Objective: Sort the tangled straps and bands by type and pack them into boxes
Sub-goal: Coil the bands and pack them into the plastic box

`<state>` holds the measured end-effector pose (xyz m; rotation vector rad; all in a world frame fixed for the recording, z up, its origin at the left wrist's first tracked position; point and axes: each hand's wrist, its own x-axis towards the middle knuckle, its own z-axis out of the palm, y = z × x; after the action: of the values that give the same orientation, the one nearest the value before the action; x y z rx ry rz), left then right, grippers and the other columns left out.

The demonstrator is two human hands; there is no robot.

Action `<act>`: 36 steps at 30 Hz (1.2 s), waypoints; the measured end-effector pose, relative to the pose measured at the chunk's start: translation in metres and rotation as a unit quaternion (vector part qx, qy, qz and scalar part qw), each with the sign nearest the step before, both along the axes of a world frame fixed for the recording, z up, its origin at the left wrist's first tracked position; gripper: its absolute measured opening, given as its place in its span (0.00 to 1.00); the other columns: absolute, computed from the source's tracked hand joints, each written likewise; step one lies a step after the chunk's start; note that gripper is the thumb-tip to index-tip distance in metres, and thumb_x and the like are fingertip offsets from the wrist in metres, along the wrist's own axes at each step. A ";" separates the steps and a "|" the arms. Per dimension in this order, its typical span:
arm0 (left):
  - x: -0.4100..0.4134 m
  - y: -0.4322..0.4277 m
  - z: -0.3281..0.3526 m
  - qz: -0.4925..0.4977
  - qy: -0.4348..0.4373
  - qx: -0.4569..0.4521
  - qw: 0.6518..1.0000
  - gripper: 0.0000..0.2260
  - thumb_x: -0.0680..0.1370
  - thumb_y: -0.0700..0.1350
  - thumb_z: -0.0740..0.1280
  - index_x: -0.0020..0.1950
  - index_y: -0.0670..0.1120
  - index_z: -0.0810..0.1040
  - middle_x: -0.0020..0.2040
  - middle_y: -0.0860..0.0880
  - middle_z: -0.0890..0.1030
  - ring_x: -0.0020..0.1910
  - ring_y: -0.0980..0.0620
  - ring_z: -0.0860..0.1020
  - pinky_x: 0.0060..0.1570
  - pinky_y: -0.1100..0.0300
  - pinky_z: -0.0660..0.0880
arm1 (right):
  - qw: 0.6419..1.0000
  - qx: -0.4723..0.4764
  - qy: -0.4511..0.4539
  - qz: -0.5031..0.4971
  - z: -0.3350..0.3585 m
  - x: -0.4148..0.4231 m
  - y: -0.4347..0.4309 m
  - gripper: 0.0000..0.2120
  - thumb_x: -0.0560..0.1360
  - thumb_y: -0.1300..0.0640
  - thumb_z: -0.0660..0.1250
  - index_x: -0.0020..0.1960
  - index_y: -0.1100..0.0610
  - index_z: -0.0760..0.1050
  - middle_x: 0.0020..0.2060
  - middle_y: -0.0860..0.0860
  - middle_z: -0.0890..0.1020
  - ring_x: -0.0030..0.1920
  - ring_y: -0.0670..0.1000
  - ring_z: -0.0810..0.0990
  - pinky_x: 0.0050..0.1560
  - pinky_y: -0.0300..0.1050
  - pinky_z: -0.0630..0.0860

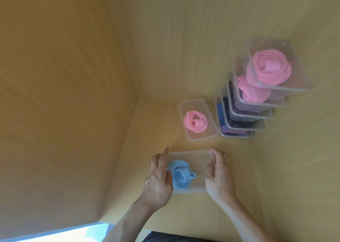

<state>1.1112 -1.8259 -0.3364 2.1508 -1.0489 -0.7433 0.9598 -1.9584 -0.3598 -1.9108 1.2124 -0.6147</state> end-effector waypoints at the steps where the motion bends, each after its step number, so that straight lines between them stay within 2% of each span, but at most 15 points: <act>1: -0.003 -0.002 -0.001 0.005 -0.007 -0.011 1.000 0.30 0.80 0.39 0.55 0.81 0.54 0.52 0.71 0.54 0.60 0.65 0.52 0.70 0.58 0.60 0.70 | 1.000 -0.001 0.004 0.016 0.000 -0.001 0.000 0.22 0.80 0.67 0.58 0.70 0.51 0.71 0.55 0.40 0.71 0.54 0.41 0.75 0.57 0.31 0.67; 3: -0.007 -0.005 -0.003 0.010 -0.023 -0.027 0.999 0.30 0.78 0.43 0.53 0.81 0.51 0.54 0.75 0.54 0.58 0.71 0.51 0.65 0.66 0.58 0.67 | 0.999 -0.006 0.003 0.044 0.003 -0.002 -0.001 0.26 0.79 0.70 0.56 0.72 0.51 0.71 0.55 0.37 0.71 0.53 0.43 0.75 0.56 0.27 0.67; 5: -0.009 -0.007 -0.007 0.004 -0.045 -0.033 0.998 0.30 0.77 0.49 0.50 0.80 0.51 0.55 0.78 0.56 0.55 0.73 0.52 0.62 0.70 0.59 0.62 | 0.999 -0.007 -0.004 0.051 0.002 -0.004 -0.004 0.27 0.78 0.72 0.56 0.72 0.52 0.72 0.56 0.37 0.72 0.53 0.43 0.75 0.58 0.30 0.69; 8: -0.009 -0.007 -0.012 -0.002 -0.071 -0.038 0.997 0.30 0.78 0.58 0.49 0.80 0.54 0.53 0.78 0.61 0.54 0.72 0.55 0.62 0.69 0.62 0.59 | 0.999 0.003 -0.012 0.043 0.002 -0.007 -0.005 0.27 0.78 0.73 0.56 0.71 0.52 0.72 0.60 0.36 0.73 0.55 0.43 0.75 0.62 0.37 0.71; 12: -0.007 -0.006 -0.013 -0.018 -0.084 -0.041 0.996 0.29 0.79 0.62 0.49 0.80 0.58 0.53 0.78 0.60 0.54 0.72 0.52 0.63 0.69 0.57 0.64 | 0.999 0.008 0.007 0.051 0.003 -0.008 0.003 0.27 0.78 0.72 0.56 0.74 0.55 0.68 0.66 0.43 0.72 0.63 0.46 0.73 0.68 0.41 0.68; 13: -0.007 -0.007 -0.012 -0.023 -0.086 -0.040 0.995 0.28 0.79 0.62 0.49 0.79 0.60 0.53 0.78 0.60 0.54 0.72 0.51 0.64 0.69 0.54 0.66 | 0.998 -0.002 0.027 0.062 0.003 -0.007 0.004 0.26 0.79 0.69 0.56 0.76 0.56 0.66 0.69 0.45 0.70 0.67 0.46 0.70 0.72 0.42 0.65; 15: -0.005 -0.008 -0.010 -0.036 -0.097 -0.037 0.994 0.27 0.79 0.62 0.49 0.79 0.62 0.52 0.79 0.59 0.53 0.71 0.50 0.65 0.69 0.51 0.69 | 0.988 -0.050 0.105 0.099 0.005 -0.007 0.004 0.26 0.82 0.55 0.55 0.79 0.57 0.60 0.76 0.49 0.64 0.75 0.50 0.62 0.77 0.45 0.57; 17: -0.002 -0.010 -0.010 -0.048 -0.112 -0.030 0.992 0.27 0.80 0.63 0.49 0.79 0.63 0.51 0.79 0.59 0.53 0.72 0.50 0.65 0.68 0.50 0.71 | 0.967 -0.088 0.191 0.143 0.009 -0.006 0.002 0.33 0.80 0.42 0.44 0.82 0.54 0.53 0.80 0.46 0.55 0.80 0.51 0.52 0.79 0.51 0.51; 20: 0.001 -0.012 -0.013 -0.061 -0.132 -0.022 0.989 0.28 0.79 0.63 0.48 0.80 0.62 0.50 0.79 0.58 0.52 0.72 0.51 0.66 0.66 0.50 0.73 | 0.942 -0.101 0.264 0.179 0.009 -0.006 -0.001 0.36 0.77 0.35 0.36 0.82 0.48 0.42 0.81 0.42 0.41 0.81 0.49 0.38 0.80 0.55 0.41; 22: 0.002 -0.013 -0.015 -0.067 -0.144 -0.022 0.987 0.28 0.80 0.62 0.48 0.80 0.61 0.50 0.79 0.58 0.53 0.72 0.50 0.67 0.65 0.51 0.74 | 0.932 -0.102 0.293 0.187 0.009 -0.006 -0.001 0.37 0.76 0.34 0.33 0.82 0.48 0.39 0.81 0.43 0.39 0.80 0.49 0.36 0.79 0.56 0.39; 24: 0.003 -0.015 -0.017 -0.071 -0.160 -0.022 0.984 0.28 0.80 0.62 0.48 0.80 0.60 0.50 0.79 0.58 0.53 0.70 0.51 0.69 0.63 0.52 0.75 | 0.930 -0.105 0.303 0.181 0.011 -0.004 -0.002 0.38 0.76 0.34 0.34 0.82 0.50 0.41 0.82 0.48 0.45 0.81 0.52 0.43 0.79 0.55 0.43; 27: 0.006 -0.019 -0.020 -0.080 -0.188 -0.014 0.979 0.28 0.80 0.62 0.47 0.80 0.59 0.50 0.79 0.57 0.54 0.67 0.51 0.73 0.59 0.55 0.77 | 0.945 -0.090 0.271 0.157 0.013 -0.003 0.001 0.38 0.77 0.34 0.39 0.82 0.52 0.48 0.79 0.50 0.55 0.77 0.53 0.58 0.77 0.50 0.55; 31: 0.008 -0.023 -0.021 -0.090 -0.201 -0.003 0.975 0.28 0.80 0.62 0.46 0.80 0.58 0.50 0.79 0.57 0.54 0.66 0.52 0.74 0.57 0.56 0.77 | 0.968 -0.038 0.207 0.133 0.010 -0.003 0.004 0.35 0.78 0.35 0.47 0.80 0.50 0.52 0.75 0.44 0.56 0.71 0.49 0.64 0.73 0.47 0.64; 34: 0.011 -0.025 -0.020 -0.101 -0.180 -0.009 0.978 0.29 0.79 0.62 0.45 0.81 0.60 0.50 0.79 0.59 0.52 0.70 0.55 0.70 0.62 0.58 0.75 | 0.994 0.023 0.053 0.097 0.006 -0.006 0.004 0.24 0.82 0.54 0.59 0.77 0.51 0.62 0.72 0.41 0.62 0.71 0.45 0.67 0.73 0.51 0.67; 36: 0.015 -0.025 -0.018 -0.111 -0.159 -0.013 0.981 0.29 0.78 0.62 0.45 0.81 0.62 0.49 0.80 0.62 0.51 0.73 0.57 0.67 0.66 0.59 0.71 | 0.995 0.057 -0.029 0.071 0.005 -0.009 0.005 0.24 0.82 0.66 0.58 0.75 0.49 0.65 0.70 0.42 0.66 0.70 0.43 0.68 0.71 0.52 0.68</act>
<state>1.1259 -1.8512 -0.3549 2.1981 -1.4750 -0.4876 0.9508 -1.9529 -0.3546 -1.8525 1.0438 -0.5110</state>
